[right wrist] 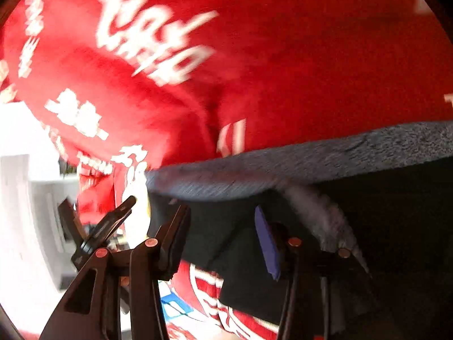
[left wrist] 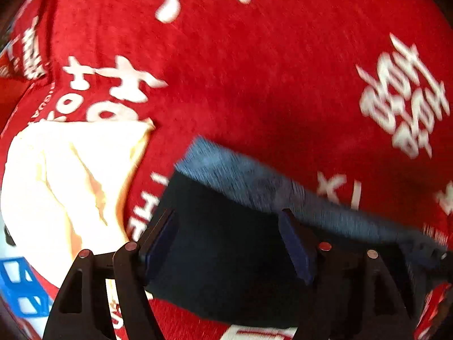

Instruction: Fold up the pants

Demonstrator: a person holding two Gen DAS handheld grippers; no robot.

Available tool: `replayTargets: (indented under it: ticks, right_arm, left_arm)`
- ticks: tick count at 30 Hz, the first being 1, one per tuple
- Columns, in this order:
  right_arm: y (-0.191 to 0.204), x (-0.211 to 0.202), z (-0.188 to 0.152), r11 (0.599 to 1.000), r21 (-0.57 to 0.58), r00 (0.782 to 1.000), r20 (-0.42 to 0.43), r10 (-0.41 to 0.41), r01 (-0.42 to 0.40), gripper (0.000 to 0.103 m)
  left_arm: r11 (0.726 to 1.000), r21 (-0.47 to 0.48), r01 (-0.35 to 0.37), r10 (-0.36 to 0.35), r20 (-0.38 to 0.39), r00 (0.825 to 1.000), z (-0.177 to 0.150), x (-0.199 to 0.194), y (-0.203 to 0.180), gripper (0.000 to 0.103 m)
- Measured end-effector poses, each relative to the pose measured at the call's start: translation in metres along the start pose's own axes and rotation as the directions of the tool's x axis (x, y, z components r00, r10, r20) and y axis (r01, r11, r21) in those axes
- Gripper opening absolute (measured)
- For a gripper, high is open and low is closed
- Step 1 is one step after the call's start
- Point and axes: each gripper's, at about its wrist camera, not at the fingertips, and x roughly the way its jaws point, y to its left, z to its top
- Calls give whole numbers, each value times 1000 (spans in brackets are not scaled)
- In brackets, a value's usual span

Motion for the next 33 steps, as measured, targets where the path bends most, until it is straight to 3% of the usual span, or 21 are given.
replayTargets:
  ticks: [3,5,7,8,13,15,16,17,19,28,33]
  right_arm:
    - [23,19,-7,990,-126,996,-56,-68,61,46]
    - [30,41,-1,966,-214,985,-56,-163,148,46]
    - [26,61,11,931,-277,967,-26,-255,238,45]
    - [20,71,18,909,-290,948,-14,-317,299,34]
    - [1,48,40,965,-160,978,17,-206,206,34]
    - [-1,34,37,974,-144,985,26,-172,174,42]
    - [-3,23,32,976,-143,987,36,-159,162,54]
    - [-4,15,28,977,-143,987,46,-156,161,58]
    - [-9,-7,12,978,-132,986,62,-157,164,60]
    - [-42,-69,-78,945,-16,938,122,-324,328,60]
    - [-53,-90,-120,926,51,910,171,-377,374,60]
  left_arm:
    - [999,36,-28,30,-39,999,-5,26,-15,74]
    - [999,20,-35,36,-49,998,-2,45,-24,74]
    - [994,25,-107,108,-36,993,4,63,-33,77]
    - [988,41,-151,152,-21,988,7,70,-39,78]
    - [987,24,-162,163,-34,986,18,73,-41,79]
    - [988,22,-153,154,-43,987,14,63,-39,79]
    - [989,29,-148,149,-47,988,9,56,-40,79]
    - [989,37,-144,146,-48,988,7,51,-41,79]
    - [988,70,-136,139,-48,989,-8,35,-47,79]
    - [969,247,-5,34,-113,993,-81,1,-98,79]
    - [937,344,54,-8,-135,991,-119,-10,-127,79]
